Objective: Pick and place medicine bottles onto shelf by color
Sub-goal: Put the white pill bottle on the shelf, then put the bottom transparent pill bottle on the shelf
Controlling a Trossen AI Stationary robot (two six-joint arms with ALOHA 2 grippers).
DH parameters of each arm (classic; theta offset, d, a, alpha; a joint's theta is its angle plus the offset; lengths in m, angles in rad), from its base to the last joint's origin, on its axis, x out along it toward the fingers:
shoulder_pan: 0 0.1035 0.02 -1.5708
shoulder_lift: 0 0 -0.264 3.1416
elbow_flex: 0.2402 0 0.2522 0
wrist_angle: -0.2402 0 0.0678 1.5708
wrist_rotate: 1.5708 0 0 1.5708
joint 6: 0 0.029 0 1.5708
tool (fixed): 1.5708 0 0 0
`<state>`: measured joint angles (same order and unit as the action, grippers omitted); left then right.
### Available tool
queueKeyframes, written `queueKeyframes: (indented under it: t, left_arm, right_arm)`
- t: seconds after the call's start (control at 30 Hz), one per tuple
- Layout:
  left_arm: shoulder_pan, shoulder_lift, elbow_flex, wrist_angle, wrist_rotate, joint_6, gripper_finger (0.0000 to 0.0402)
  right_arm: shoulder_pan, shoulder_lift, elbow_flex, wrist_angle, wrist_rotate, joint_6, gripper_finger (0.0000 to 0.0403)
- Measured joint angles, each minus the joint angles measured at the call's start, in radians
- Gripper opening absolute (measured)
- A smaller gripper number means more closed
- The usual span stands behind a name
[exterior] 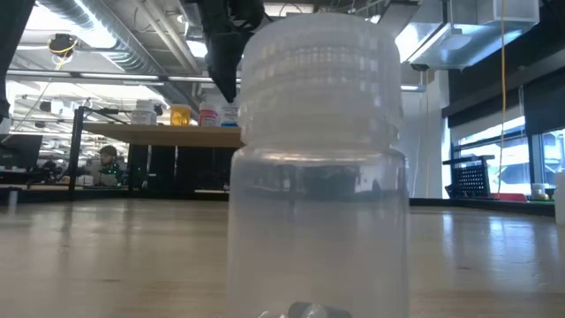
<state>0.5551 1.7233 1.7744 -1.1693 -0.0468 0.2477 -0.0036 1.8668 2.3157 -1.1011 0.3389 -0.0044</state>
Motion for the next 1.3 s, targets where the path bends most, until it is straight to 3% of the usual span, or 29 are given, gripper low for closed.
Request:
queueKeyframes:
  t: [0.63, 0.9, 1.3]
  left_arm:
    - [0.024, 0.000, 0.000, 0.089, -0.052, 0.076, 0.0209]
    - [-0.019, -0.038, 0.000, 0.084, -0.075, 0.069, 0.0208]
    - [-0.140, -0.195, 0.000, -0.152, -0.085, -0.087, 0.0208]
  right_arm:
    - [0.000, 0.000, 0.000, 0.000, 0.000, 0.000, 0.0175]
    - [0.000, 0.000, 0.000, 0.000, 0.000, 0.000, 0.0175]
    - [0.000, 0.000, 0.000, 0.000, 0.000, 0.000, 0.0175]
